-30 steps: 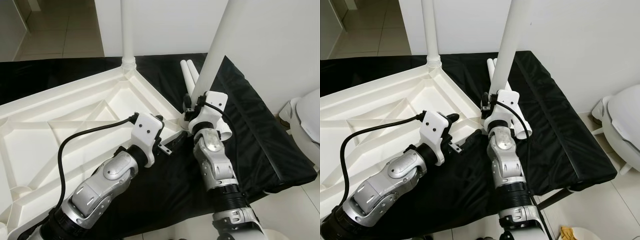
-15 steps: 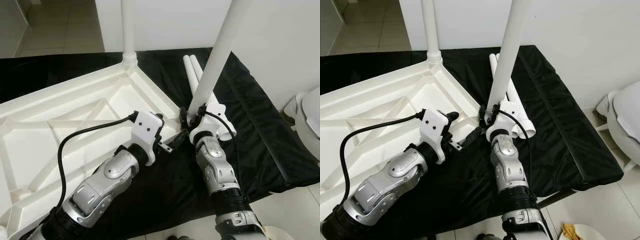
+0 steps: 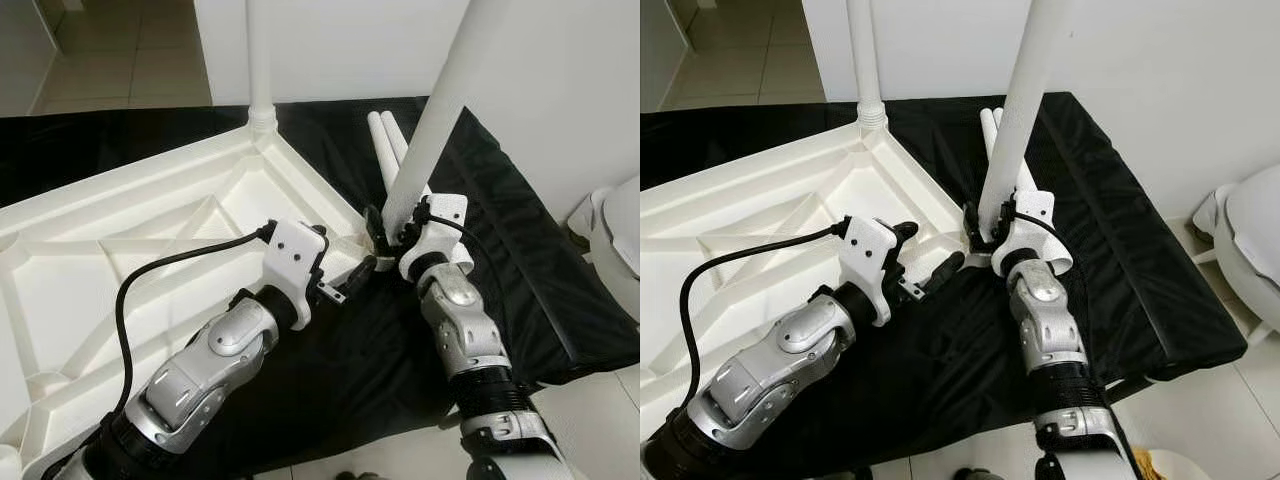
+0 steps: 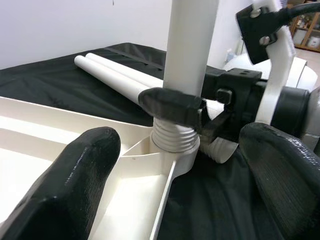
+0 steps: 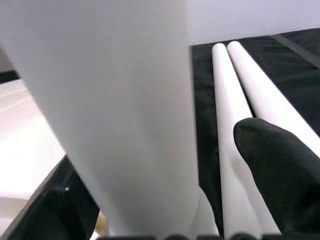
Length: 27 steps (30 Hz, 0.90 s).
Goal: Building children table
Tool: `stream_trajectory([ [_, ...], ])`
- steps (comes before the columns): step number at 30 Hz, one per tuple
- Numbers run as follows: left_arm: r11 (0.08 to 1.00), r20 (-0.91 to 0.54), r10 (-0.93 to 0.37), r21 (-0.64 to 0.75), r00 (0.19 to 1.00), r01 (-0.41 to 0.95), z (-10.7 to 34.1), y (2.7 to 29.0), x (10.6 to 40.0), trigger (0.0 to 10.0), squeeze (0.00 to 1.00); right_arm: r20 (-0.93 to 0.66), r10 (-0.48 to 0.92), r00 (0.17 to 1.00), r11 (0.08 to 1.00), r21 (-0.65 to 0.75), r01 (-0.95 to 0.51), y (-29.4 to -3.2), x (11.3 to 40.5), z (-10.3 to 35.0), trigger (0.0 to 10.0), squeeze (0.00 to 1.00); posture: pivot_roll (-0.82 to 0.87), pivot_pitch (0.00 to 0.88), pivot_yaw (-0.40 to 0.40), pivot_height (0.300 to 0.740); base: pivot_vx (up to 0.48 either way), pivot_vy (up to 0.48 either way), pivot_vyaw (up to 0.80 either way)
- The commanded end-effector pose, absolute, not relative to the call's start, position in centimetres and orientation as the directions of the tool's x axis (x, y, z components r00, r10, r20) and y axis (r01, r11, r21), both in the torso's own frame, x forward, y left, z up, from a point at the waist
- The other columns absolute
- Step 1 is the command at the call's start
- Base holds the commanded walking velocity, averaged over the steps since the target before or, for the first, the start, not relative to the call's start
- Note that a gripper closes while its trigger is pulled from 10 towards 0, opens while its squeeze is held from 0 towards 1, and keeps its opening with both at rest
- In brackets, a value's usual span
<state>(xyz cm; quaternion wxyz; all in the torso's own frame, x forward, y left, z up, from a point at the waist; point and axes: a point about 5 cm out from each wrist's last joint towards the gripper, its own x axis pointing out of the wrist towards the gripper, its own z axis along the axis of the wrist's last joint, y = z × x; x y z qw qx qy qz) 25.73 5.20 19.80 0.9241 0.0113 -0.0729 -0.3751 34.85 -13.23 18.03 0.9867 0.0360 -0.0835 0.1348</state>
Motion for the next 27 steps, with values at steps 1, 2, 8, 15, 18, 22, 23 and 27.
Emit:
stream_trajectory([
  [1,0.535,0.098,-0.845,0.106,0.526,0.838,19.6,4.4,24.9,10.0,0.0,0.182,0.297,0.937,0.95,0.042,-0.309,-13.2,34.8,18.1,10.0,0.0,0.01,0.111,-0.029,0.74,0.0,0.0,0.0],
  [2,0.533,0.096,-0.846,0.106,0.525,0.839,19.6,4.4,24.8,10.0,0.0,0.189,0.335,0.923,0.938,0.031,-0.346,-13.3,34.8,18.3,10.0,0.0,0.0,0.111,-0.028,0.74,0.0,0.0,0.0],
  [8,0.527,0.089,-0.85,0.11,0.52,0.843,19.5,4.4,24.8,10.0,0.0,0.178,0.455,0.872,0.889,-0.038,-0.456,-14.2,34.7,18.4,10.0,0.0,0.0,0.107,-0.027,0.74,0.0,0.0,0.0],
  [15,0.521,0.091,-0.853,0.107,0.513,0.847,19.6,4.2,24.7,10.0,0.0,0.148,0.51,0.847,0.86,-0.11,-0.498,-15.6,35.6,18.4,10.0,0.0,0.0,0.11,-0.022,0.74,0.0,0.0,0.0],
  [18,0.518,0.091,-0.855,0.105,0.511,0.849,19.7,4.2,24.7,10.0,0.0,0.143,0.522,0.841,0.853,-0.112,-0.51,-15.9,35.9,18.4,10.0,0.0,0.01,0.114,-0.019,0.74,0.0,0.0,0.0],
  [22,0.511,0.089,-0.859,0.098,0.504,0.854,19.8,4.2,24.5,10.0,0.0,0.138,0.537,0.832,0.844,-0.103,-0.527,-16.1,36.5,18.3,10.0,0.0,0.01,0.119,-0.018,0.74,0.0,0.0,0.0],
  [23,0.511,0.089,-0.859,0.098,0.504,0.854,19.8,4.2,24.5,10.0,0.0,0.138,0.537,0.832,0.844,-0.103,-0.527,-16.1,36.5,18.3,10.0,0.0,0.01,0.119,-0.018,0.74,0.0,0.0,0.0],
  [27,0.508,0.085,-0.861,0.094,0.502,0.856,19.8,4.3,24.5,10.0,0.0,0.132,0.545,0.828,0.838,-0.105,-0.535,-16.1,36.8,18.2,10.0,0.0,0.01,0.122,-0.017,0.74,0.0,0.0,0.0],
])
